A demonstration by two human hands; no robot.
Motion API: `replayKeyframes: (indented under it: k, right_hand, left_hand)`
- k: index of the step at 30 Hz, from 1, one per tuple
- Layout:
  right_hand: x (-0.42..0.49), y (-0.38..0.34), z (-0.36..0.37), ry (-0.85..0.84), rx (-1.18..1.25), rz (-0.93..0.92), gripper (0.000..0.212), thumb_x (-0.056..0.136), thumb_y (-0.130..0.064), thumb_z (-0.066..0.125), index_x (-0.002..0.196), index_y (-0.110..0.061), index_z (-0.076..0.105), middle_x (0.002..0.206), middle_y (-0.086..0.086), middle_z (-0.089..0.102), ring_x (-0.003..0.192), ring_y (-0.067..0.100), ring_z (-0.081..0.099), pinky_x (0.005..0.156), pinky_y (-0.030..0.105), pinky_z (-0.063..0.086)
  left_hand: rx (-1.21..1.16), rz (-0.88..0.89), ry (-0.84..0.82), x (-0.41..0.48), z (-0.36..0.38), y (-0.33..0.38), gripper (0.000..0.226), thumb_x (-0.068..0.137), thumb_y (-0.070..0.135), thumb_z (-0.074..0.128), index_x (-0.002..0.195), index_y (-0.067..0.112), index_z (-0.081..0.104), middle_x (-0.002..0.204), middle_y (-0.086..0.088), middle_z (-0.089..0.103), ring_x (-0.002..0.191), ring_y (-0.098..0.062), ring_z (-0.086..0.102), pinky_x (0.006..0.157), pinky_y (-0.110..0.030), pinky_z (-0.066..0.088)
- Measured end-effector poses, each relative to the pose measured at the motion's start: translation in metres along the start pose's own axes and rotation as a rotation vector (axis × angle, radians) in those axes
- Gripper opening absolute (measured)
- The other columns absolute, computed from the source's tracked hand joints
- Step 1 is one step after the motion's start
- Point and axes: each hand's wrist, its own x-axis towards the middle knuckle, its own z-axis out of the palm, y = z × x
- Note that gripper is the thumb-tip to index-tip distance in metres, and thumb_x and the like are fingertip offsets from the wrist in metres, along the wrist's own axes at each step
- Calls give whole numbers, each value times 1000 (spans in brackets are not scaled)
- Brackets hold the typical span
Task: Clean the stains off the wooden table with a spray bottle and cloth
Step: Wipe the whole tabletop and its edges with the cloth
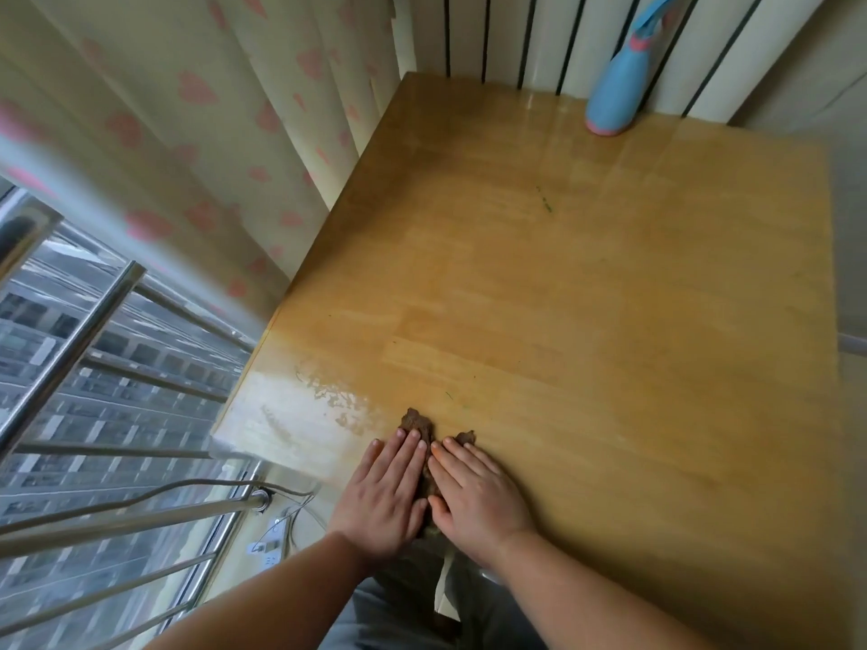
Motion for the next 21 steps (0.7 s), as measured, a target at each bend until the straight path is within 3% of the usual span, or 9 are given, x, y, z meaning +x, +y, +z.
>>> replayKeyframes:
  k: [3, 7, 15, 21]
  right_hand:
    - [-10, 6, 3, -2, 41, 29, 52, 84, -44, 40, 121, -20, 68, 131, -4, 62, 126, 11, 53, 113, 33, 30]
    - [-20, 8, 5, 12, 76, 69, 52, 84, -44, 41, 123, -21, 67, 132, -6, 60, 127, 10, 52, 116, 32, 28]
    - [-29, -2, 9, 32, 104, 191, 51, 86, -40, 41, 126, -19, 64, 136, -4, 58, 130, 12, 49, 112, 33, 22]
    - [-43, -9, 11, 80, 66, 344, 52, 90, -38, 35, 133, -17, 58, 141, -2, 53, 133, 13, 45, 116, 35, 23]
  left_hand:
    - [-10, 11, -26, 3, 3, 10, 64, 96, 42, 33, 145, 2, 43, 151, -17, 41, 145, -30, 28, 112, -47, 25]
    - [-33, 20, -42, 9, 5, 14, 63, 102, 42, 13, 146, 2, 32, 150, -19, 42, 146, -28, 20, 111, -49, 26]
    - [-27, 99, -23, 15, 4, 14, 64, 102, 44, 11, 153, 5, 13, 152, -18, 38, 147, -27, 16, 115, -47, 18]
    - [-46, 171, -87, 24, 6, 18, 63, 102, 45, 10, 146, 4, 30, 151, -15, 38, 146, -27, 15, 115, -49, 18]
